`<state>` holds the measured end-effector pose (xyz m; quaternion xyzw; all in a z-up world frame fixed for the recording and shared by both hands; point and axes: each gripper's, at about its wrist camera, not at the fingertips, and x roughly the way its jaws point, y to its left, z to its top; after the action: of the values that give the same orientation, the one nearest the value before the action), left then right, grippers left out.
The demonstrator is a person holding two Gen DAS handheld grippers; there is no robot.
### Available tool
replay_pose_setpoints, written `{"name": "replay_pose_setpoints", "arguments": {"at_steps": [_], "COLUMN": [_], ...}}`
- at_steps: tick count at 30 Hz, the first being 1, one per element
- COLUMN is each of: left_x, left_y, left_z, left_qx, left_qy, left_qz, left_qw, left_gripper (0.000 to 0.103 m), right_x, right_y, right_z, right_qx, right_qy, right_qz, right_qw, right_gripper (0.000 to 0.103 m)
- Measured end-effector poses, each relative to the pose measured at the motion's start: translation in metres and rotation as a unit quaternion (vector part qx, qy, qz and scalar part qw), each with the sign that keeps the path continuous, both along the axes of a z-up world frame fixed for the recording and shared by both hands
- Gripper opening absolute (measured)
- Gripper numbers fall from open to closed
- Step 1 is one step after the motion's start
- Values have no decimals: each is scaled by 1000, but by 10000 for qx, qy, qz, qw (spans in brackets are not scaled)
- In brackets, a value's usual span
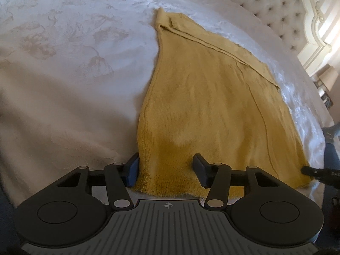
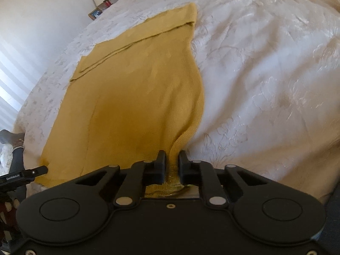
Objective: Fold small clothes
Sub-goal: 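Close the right gripper on the sweater hem, then grasp the hem with the left gripper while the right gripper holds it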
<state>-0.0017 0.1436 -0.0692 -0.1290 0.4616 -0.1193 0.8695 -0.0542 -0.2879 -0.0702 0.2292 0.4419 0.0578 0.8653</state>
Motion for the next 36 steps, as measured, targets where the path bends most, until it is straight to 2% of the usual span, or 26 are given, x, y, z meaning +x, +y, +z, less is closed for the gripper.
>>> {"name": "replay_pose_setpoints", "arguments": {"at_steps": [1, 2, 3, 5, 8, 17, 22, 24, 30, 31, 32, 36], "left_x": [1, 1, 2, 1, -2, -10, -12, -7, 3, 3, 3, 5], "left_y": [0, 1, 2, 6, 10, 13, 25, 25, 13, 13, 13, 10], "left_z": [0, -1, -1, -2, -1, 15, 27, 26, 7, 4, 1, -4], "left_qx": [-20, -54, -106, -260, -429, -516, -810, -837, -320, -269, -244, -313], "left_qy": [25, 49, 60, 89, 12, -424, -681, -593, -88, -39, 25, 24], "left_qz": [-7, -5, 7, 73, 171, 321, 576, 539, 350, 342, 340, 206], "left_qw": [10000, 10000, 9999, 9996, 9989, 9973, 9927, 9933, 9988, 9990, 9991, 9993], "left_gripper": [47, 40, 26, 15, 8, 6, 6, 6, 10, 15, 30, 45], "right_x": [-1, -2, -4, -6, -8, -8, -13, -11, -5, -4, -4, 0], "right_y": [-1, -2, -3, -6, -8, -7, -13, -14, -11, -11, -11, -13], "right_z": [2, 4, 6, 8, 8, 10, 22, 23, 13, 11, 9, 3], "right_qx": [-16, -37, -64, -98, -85, -97, -55, -99, -115, -100, -98, -68], "right_qy": [-25, -43, -59, -62, -45, -117, -482, -431, -131, -92, -56, 139], "right_qz": [4, -4, -14, -15, -54, -15, -121, -128, -60, -35, -30, -2], "right_qw": [10000, 10000, 10000, 9999, 9999, 9999, 9987, 9989, 9998, 9999, 9999, 9999], "right_gripper": [20, 20, 19, 17, 12, 11, 11, 11, 11, 11, 12, 20]}}
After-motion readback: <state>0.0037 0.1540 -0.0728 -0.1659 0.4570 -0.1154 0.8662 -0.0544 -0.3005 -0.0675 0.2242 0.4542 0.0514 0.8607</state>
